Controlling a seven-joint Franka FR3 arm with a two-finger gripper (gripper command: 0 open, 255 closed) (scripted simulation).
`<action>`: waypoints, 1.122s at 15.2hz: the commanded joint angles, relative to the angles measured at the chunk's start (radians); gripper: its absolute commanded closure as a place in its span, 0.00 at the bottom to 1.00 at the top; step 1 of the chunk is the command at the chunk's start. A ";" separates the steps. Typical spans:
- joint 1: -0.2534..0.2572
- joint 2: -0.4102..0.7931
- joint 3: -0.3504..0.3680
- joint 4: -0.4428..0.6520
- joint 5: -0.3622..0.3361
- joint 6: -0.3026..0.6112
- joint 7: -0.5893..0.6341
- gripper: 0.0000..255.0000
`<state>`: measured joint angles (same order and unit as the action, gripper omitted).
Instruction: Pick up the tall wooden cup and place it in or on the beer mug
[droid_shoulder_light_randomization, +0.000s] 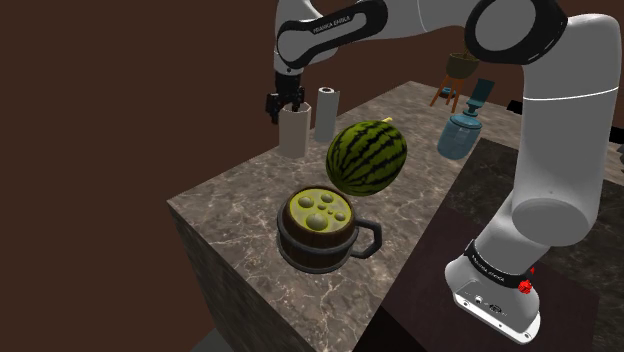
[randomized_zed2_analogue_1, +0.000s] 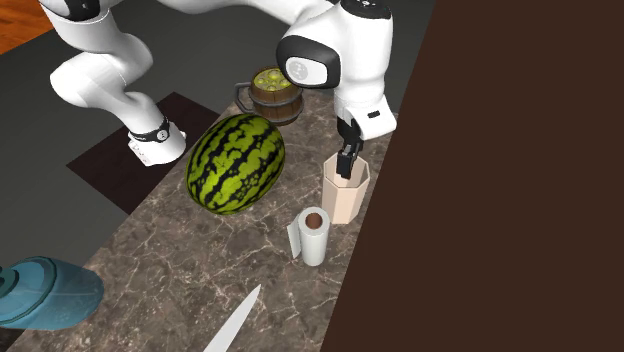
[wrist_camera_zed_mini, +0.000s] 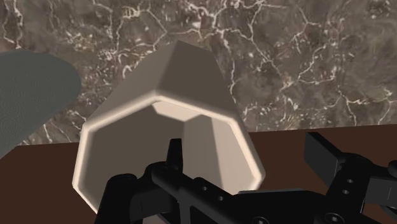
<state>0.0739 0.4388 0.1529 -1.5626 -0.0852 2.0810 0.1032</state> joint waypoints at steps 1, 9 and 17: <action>0.000 0.000 0.000 0.000 0.000 0.000 0.000 1.00; 0.000 0.000 0.000 0.000 0.000 0.000 0.000 1.00; 0.000 -0.022 0.003 0.061 0.005 -0.083 -0.005 1.00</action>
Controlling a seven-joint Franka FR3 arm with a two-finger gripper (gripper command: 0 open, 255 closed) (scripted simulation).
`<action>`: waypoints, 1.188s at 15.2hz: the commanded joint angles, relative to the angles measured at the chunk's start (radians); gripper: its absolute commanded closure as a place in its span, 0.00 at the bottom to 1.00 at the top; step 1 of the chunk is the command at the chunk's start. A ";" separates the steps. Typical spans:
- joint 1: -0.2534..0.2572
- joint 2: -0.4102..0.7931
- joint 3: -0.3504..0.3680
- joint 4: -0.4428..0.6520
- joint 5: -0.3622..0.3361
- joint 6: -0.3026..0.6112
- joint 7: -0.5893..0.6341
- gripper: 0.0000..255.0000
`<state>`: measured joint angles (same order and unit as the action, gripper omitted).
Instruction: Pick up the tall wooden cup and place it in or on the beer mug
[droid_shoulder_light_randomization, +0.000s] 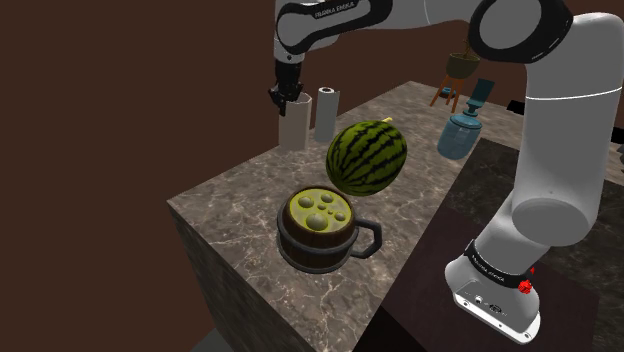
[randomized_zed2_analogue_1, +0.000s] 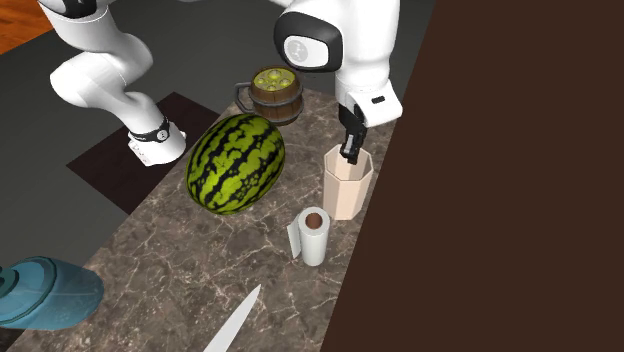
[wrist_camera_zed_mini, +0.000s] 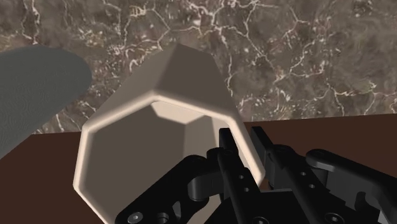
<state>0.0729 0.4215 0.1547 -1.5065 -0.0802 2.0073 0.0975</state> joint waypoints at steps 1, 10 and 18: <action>0.001 -0.008 0.001 0.015 0.001 -0.022 0.001 1.00; 0.004 -0.018 0.003 0.120 0.005 -0.138 -0.004 1.00; 0.009 -0.010 0.004 0.241 0.005 -0.250 -0.006 1.00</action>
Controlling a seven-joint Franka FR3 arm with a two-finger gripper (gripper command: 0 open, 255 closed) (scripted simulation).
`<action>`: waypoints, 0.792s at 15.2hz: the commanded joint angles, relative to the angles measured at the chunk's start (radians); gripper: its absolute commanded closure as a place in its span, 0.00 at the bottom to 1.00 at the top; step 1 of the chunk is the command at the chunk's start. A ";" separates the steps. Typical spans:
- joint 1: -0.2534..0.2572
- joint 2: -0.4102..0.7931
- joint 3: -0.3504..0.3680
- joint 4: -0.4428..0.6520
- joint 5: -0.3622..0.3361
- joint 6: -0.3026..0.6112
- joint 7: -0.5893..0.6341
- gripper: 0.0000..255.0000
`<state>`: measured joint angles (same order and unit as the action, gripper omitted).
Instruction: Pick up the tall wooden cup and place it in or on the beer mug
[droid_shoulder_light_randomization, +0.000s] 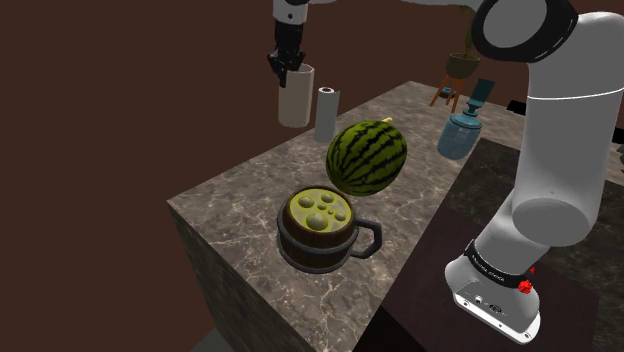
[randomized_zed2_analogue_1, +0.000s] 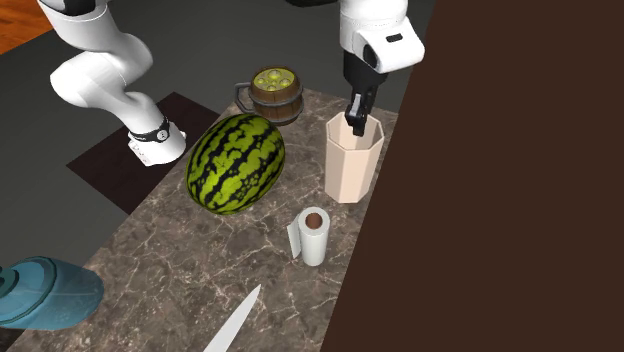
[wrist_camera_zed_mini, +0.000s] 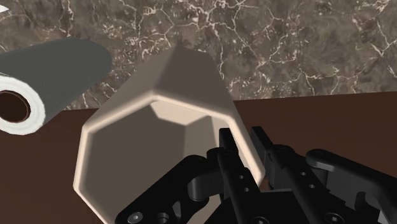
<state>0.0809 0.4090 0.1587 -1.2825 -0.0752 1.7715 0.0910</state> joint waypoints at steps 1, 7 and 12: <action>0.002 0.006 0.000 0.035 -0.001 -0.029 0.000 1.00; 0.009 0.031 0.001 0.155 -0.004 -0.124 -0.002 1.00; 0.019 0.068 0.000 0.284 -0.009 -0.215 -0.003 1.00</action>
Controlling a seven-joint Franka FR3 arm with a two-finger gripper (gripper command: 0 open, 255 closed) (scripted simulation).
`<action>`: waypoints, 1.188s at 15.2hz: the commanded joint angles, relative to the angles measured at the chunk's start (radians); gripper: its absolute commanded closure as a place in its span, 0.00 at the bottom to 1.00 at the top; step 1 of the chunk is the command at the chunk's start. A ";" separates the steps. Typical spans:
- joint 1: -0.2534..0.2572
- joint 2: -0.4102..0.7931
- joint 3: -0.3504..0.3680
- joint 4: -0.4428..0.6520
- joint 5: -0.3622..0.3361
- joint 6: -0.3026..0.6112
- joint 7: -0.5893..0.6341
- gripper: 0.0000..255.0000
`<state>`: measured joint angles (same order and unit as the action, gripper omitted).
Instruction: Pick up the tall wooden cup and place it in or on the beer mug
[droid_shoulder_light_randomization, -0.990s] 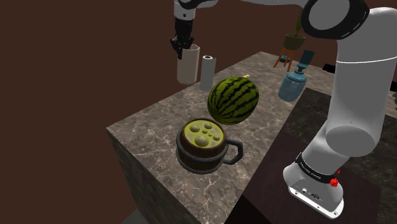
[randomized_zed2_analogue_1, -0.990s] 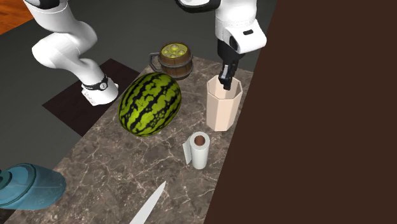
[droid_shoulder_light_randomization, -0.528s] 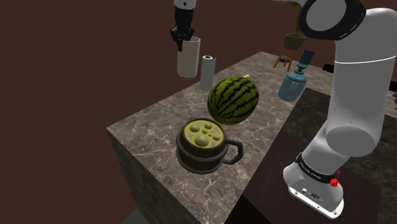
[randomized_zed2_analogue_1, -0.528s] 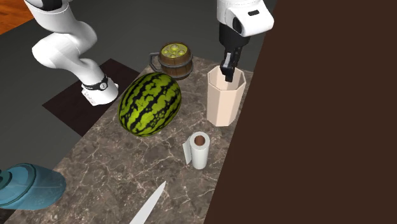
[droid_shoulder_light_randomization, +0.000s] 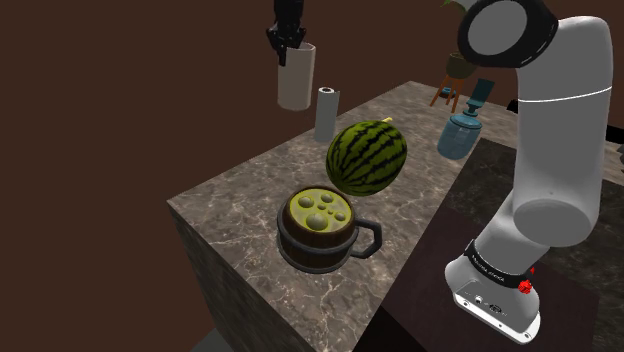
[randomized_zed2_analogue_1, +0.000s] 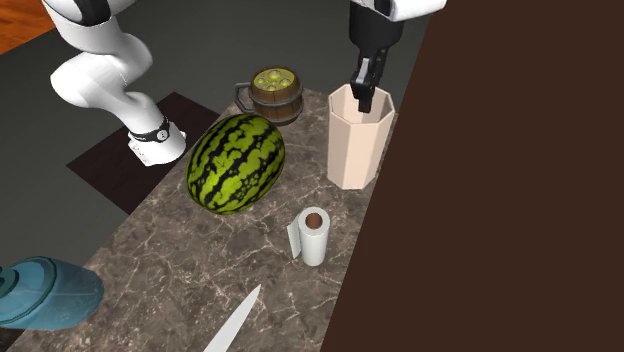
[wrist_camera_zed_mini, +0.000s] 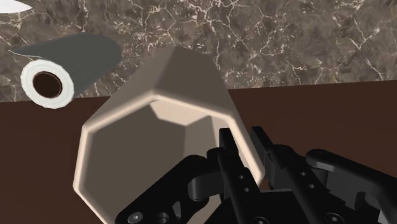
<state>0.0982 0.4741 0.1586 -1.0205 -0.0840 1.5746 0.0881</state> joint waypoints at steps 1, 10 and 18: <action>0.004 0.013 0.000 0.052 -0.002 -0.038 0.000 1.00; 0.028 -0.186 0.023 -0.173 0.016 -0.013 0.061 1.00; 0.075 -0.448 0.068 -0.482 0.052 0.036 0.167 1.00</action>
<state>0.1678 0.0573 0.2217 -1.4712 -0.0370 1.6084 0.2427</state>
